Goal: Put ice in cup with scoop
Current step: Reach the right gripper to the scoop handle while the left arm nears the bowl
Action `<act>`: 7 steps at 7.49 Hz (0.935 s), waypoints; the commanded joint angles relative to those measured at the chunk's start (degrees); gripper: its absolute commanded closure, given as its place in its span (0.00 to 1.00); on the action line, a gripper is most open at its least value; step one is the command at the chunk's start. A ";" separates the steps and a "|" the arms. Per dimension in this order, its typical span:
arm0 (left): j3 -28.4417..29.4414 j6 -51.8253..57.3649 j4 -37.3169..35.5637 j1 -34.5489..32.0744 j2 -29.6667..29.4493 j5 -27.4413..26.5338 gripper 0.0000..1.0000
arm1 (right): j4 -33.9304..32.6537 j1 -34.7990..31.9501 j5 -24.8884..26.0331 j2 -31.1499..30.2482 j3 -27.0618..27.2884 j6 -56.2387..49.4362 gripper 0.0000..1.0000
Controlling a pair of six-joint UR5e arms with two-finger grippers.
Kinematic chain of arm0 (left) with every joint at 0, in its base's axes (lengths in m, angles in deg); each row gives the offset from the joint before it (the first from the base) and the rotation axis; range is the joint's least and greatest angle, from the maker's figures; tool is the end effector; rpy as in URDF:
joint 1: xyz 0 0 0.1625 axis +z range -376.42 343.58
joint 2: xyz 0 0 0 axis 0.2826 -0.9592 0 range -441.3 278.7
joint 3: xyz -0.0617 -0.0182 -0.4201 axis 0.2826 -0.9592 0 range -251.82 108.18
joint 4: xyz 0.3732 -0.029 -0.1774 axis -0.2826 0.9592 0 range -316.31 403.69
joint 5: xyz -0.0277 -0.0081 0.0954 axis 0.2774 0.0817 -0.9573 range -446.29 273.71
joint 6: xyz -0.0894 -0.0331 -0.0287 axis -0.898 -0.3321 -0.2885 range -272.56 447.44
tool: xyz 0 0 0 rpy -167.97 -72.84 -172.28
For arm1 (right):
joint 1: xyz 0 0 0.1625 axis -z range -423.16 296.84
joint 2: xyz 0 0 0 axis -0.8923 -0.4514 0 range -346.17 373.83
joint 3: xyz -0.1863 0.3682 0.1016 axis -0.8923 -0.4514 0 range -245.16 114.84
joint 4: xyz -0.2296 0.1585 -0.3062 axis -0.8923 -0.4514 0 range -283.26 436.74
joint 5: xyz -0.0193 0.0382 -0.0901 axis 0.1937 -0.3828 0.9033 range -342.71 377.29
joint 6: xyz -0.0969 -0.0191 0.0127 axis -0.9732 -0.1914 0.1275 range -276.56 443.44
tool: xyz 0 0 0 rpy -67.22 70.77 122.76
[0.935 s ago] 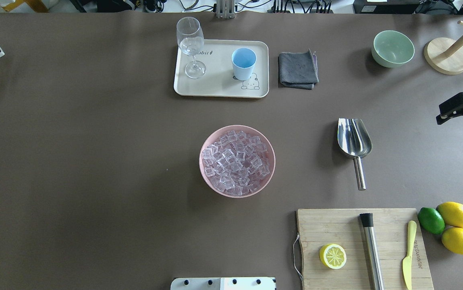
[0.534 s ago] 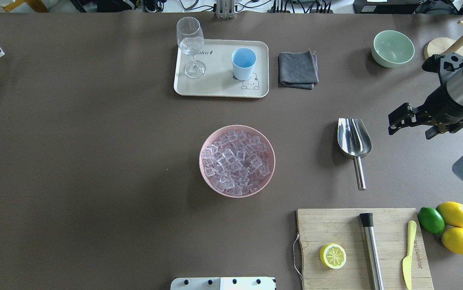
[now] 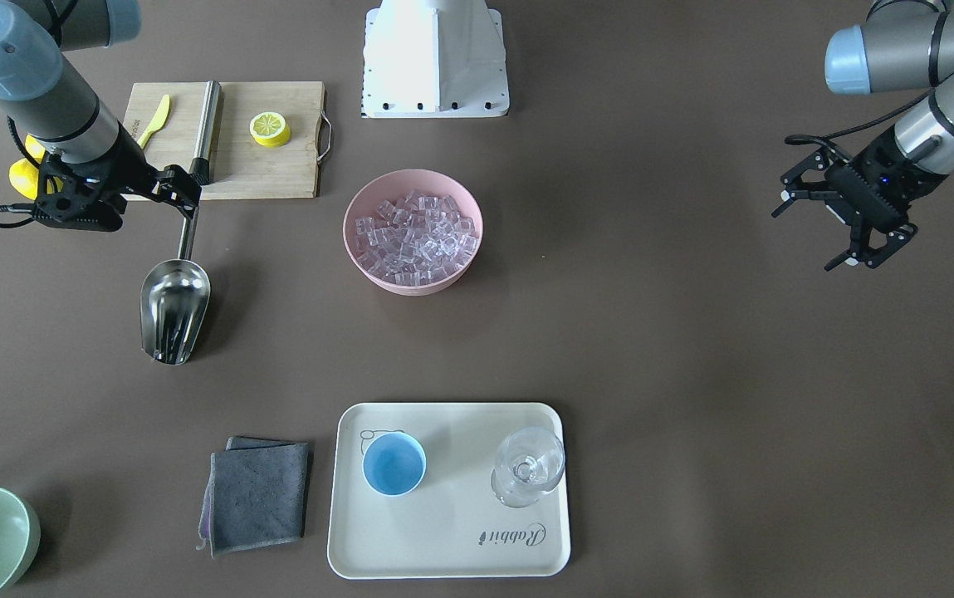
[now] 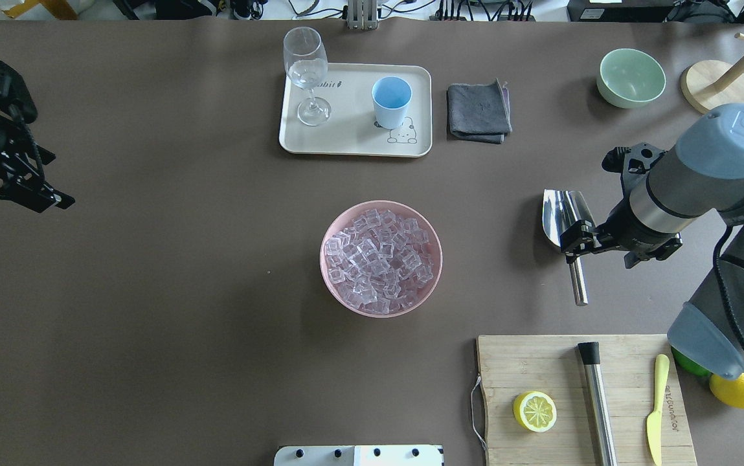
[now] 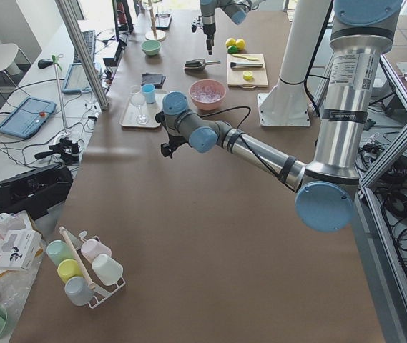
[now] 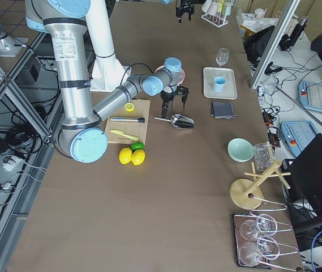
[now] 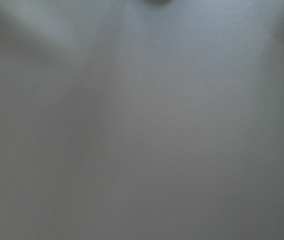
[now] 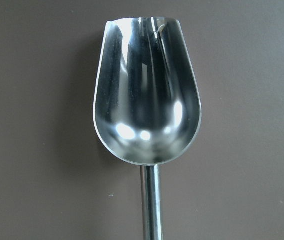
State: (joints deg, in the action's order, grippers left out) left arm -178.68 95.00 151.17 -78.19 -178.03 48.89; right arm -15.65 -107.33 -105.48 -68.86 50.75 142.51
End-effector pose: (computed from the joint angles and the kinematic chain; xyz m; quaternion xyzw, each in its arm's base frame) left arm 0.1957 -0.4971 0.4150 0.2541 0.4119 0.3939 0.7814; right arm -0.3110 -0.4128 0.3900 -0.0602 -0.3680 0.0321 0.9273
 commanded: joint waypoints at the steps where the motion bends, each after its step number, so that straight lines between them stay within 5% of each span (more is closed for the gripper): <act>1: -0.62 0.00 13.06 12.77 -3.27 -11.65 0.01 | 10.27 3.12 2.36 -0.19 -6.47 3.41 0.01; 6: 4.18 -0.09 31.87 27.47 -6.52 -17.67 0.01 | 10.74 6.19 2.98 -0.62 -8.08 6.14 0.03; 7: 7.95 0.00 35.75 28.89 -8.97 -17.67 0.01 | 10.65 6.20 2.72 -0.71 -7.99 6.40 0.30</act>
State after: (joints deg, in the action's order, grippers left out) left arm -176.26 94.92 179.87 -52.61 -183.76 31.60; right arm -4.94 -101.54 -102.55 -69.31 42.72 148.11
